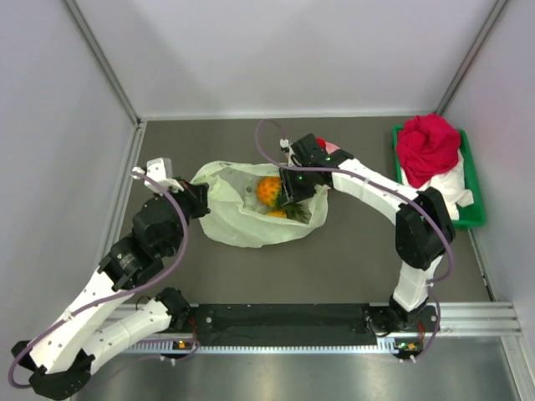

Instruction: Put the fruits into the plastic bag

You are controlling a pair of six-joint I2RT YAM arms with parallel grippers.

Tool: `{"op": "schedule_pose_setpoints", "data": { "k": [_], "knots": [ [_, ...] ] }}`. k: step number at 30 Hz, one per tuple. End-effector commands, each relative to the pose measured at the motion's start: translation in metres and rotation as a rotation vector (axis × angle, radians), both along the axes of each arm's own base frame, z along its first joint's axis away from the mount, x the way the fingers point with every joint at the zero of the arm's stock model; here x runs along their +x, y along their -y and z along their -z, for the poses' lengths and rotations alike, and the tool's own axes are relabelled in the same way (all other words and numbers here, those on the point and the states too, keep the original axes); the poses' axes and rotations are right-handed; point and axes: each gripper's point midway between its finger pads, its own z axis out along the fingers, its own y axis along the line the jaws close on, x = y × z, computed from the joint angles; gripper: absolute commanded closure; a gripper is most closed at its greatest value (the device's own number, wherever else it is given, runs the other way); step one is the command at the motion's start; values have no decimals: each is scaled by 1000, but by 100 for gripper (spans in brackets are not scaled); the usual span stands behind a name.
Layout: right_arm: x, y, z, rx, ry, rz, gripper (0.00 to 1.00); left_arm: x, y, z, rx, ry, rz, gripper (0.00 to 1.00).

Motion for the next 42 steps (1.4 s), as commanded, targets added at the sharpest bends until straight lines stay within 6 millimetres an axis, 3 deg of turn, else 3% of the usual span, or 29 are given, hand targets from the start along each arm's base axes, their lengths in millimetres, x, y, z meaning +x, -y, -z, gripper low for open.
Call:
{"op": "schedule_pose_setpoints", "data": {
  "k": [1, 5, 9, 10, 12, 13, 15, 16, 19, 25, 35, 40, 42],
  "knots": [
    [-13, -35, -13, 121, -13, -72, 100, -3, -16, -5, -38, 12, -71, 100],
    [-26, -57, -6, 168, -61, -108, 100, -6, -25, -6, -47, 22, -102, 100],
    [-24, -66, -2, 179, -87, -114, 100, -7, -25, 1, -55, 7, -105, 100],
    [-23, -67, -3, 178, -83, -118, 90, -7, -23, 4, -62, 0, -102, 100],
    [-19, -69, -11, 189, -65, -121, 80, -6, -21, 10, -64, -14, -96, 100],
    [-19, -69, -17, 199, -52, -126, 68, -6, -20, 10, -71, -17, -98, 100],
    [-19, -72, -25, 221, -40, -136, 57, -4, -18, 16, -62, -31, -99, 100],
    [-19, -74, -34, 239, -24, -144, 47, -3, -18, 16, -59, -33, -99, 100],
    [-19, -76, -47, 265, 4, -160, 33, 0, -14, 20, -32, -43, -89, 100],
    [-16, -75, -81, 315, 80, -159, 24, 6, -5, 22, -20, -46, -74, 100],
    [-13, -79, -127, 428, 187, -143, 20, 16, 3, 23, 8, -43, -62, 100],
    [-17, -77, -163, 503, 266, -157, 21, 18, -2, 24, 5, -44, -98, 100],
    [-19, -74, -171, 514, 290, -153, 21, 17, -14, 28, -12, -59, -174, 100]
  ]
}}
